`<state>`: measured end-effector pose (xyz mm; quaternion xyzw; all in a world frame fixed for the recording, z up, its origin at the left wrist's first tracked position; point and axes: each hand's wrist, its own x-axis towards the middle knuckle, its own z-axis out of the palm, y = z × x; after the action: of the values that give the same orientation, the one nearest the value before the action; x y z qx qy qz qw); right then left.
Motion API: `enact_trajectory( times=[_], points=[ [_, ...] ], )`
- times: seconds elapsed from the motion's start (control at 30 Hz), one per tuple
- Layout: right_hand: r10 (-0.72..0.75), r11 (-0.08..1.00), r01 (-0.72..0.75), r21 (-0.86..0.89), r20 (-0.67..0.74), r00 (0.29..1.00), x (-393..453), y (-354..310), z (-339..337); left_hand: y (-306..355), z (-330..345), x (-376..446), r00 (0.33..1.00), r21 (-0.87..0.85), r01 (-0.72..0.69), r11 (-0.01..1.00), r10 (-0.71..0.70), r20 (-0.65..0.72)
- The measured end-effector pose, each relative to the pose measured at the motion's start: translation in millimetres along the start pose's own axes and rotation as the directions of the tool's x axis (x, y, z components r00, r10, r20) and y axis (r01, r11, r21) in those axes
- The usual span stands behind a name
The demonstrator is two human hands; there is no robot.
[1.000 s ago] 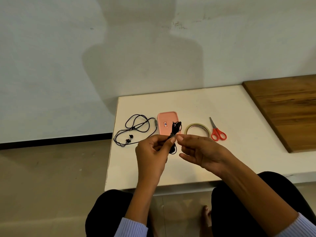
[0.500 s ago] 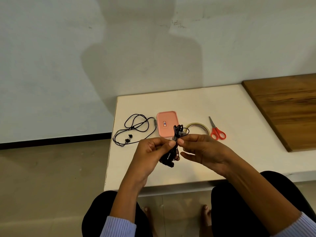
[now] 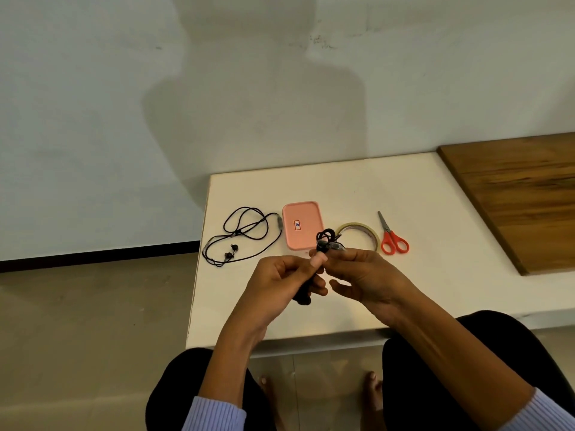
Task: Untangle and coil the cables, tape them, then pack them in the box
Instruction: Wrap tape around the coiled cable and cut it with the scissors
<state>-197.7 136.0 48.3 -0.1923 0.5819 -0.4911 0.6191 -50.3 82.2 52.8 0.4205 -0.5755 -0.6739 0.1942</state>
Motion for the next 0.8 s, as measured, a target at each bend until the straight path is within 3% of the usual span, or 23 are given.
enact_trajectory(
  times=[0.13,0.43,0.57,0.7,0.8],
  points=[
    [-0.034,0.999,0.033,-0.024,-0.036,0.999,-1,3,3,-2,-2,2,1.000,0.062,-0.023,0.998,0.022,0.018],
    [-0.119,0.991,0.128,-0.033,0.192,0.974,-4,-11,0,4,-4,0,0.992,-0.261,0.078,0.962,-0.049,0.114],
    [-0.143,0.989,0.148,-0.019,0.162,0.976,-1,-7,0,6,-2,2,0.983,-0.349,0.133,0.928,-0.079,0.164],
    [-0.110,0.994,0.110,-0.002,0.031,0.993,4,-1,2,0,-2,4,1.000,-0.112,0.008,0.994,-0.008,0.006],
    [-0.091,0.996,0.092,0.017,-0.033,0.995,5,1,4,-5,2,6,0.994,-0.035,-0.067,0.997,0.064,-0.086]
  ],
)
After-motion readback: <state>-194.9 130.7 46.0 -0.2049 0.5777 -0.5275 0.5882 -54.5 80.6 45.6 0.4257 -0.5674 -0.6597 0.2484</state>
